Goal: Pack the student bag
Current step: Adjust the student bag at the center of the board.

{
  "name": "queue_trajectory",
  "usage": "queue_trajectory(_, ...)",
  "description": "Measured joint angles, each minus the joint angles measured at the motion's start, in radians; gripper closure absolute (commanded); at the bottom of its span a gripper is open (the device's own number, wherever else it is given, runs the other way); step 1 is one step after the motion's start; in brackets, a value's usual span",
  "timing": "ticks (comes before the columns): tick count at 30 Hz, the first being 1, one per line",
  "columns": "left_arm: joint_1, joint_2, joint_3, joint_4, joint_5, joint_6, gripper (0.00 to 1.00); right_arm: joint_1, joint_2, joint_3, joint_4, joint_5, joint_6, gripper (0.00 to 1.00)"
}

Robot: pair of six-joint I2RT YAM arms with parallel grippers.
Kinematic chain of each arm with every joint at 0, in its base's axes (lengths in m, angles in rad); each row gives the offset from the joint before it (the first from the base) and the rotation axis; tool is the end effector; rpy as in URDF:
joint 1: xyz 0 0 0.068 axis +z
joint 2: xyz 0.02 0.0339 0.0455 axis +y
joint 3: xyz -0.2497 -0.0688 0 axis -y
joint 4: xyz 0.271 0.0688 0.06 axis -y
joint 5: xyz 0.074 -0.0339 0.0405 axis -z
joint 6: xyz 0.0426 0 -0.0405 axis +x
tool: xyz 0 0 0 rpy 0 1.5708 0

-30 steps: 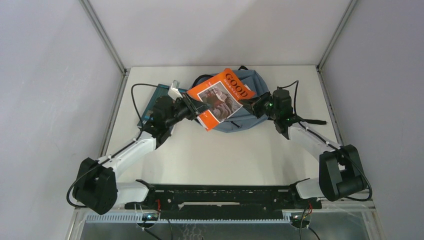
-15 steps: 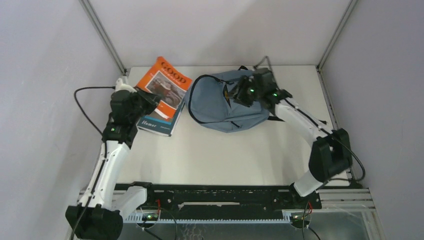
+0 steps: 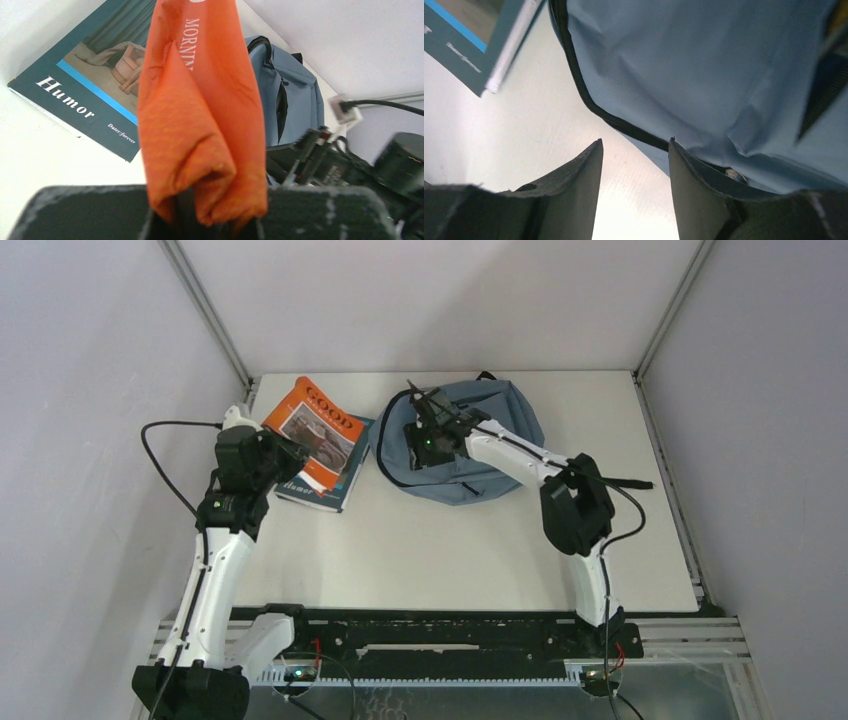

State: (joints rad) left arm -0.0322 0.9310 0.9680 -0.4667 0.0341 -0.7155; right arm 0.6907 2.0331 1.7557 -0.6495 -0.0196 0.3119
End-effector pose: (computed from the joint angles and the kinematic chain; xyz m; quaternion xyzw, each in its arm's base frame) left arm 0.2453 -0.0094 0.3352 -0.2733 0.7959 -0.2106 0.4975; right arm 0.3682 0.3054 0.2272 -0.1816 0.9310 0.1602 0.2730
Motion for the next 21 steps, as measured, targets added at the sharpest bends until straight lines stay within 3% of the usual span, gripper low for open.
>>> queue_trajectory(6, 0.000, 0.000, 0.000, 0.000, 0.012, 0.000, 1.00, -0.019, 0.134, 0.012, 0.010, -0.066, -0.019, 0.49)
queue_trajectory(10, 0.000, 0.000, 0.000, 0.000, 0.029, 0.001, 1.00, -0.073, 0.129, -0.138, 0.120, -0.099, 0.013, 0.50)
queue_trajectory(15, 0.000, 0.018, 0.000, 0.004, 0.078, 0.009, 1.00, -0.111, -0.026, -0.377, 0.233, -0.075, 0.069, 0.50)
queue_trajectory(21, -0.009, 0.150, 0.000, 0.011, 0.187, 0.027, 1.00, -0.101, -0.215, -0.628, 0.272, -0.021, 0.164, 0.49)
